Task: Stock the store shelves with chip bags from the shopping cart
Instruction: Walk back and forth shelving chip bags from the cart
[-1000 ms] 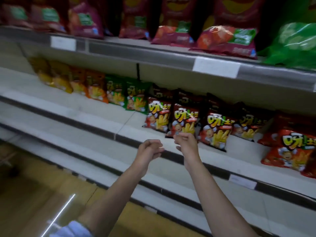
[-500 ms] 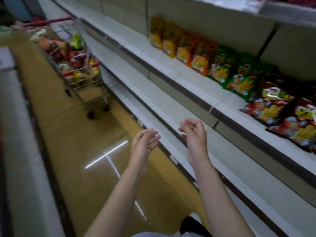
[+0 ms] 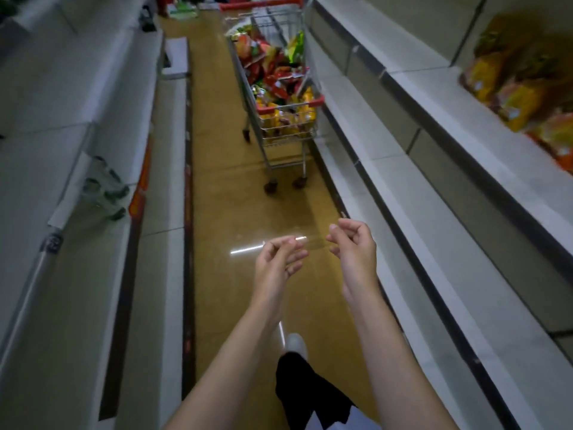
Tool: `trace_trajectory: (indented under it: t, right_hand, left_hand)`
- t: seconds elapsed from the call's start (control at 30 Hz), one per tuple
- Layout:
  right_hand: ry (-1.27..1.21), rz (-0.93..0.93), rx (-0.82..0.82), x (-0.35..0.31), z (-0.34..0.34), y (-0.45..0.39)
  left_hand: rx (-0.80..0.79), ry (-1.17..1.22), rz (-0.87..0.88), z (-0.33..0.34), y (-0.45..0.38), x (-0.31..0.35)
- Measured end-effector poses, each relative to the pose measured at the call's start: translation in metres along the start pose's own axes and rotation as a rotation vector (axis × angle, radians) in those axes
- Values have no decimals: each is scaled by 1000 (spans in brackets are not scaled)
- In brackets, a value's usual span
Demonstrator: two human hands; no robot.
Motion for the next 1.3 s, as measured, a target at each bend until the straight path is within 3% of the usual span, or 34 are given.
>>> trace_trajectory:
  t: [0.23,0.43,0.8,1.3]
  right_hand:
    - [0,-5,-52,-40,108,-130]
    - [29,-30,-87,-57,183,-209]
    - [43,-18,-25,-72,357,-397]
    - [61,43,44,-83,410,-632]
  left_hand:
    - [60,-44,72,-10,-147,100]
    - [110,5,70,-8,-240,143]
    - [-19,-35,144,-27,-485,269]
    - [13,-58,38,47,-720,293]
Point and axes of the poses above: each hand's wrist, its own y-axis away from the middle knuckle, its own z-axis out of the palm, x = y × z, the point moved 1 cm from there along -y, towards the middle knuckle, and after that the axes turned 4 degrees about -y, right-handed, at the moved point
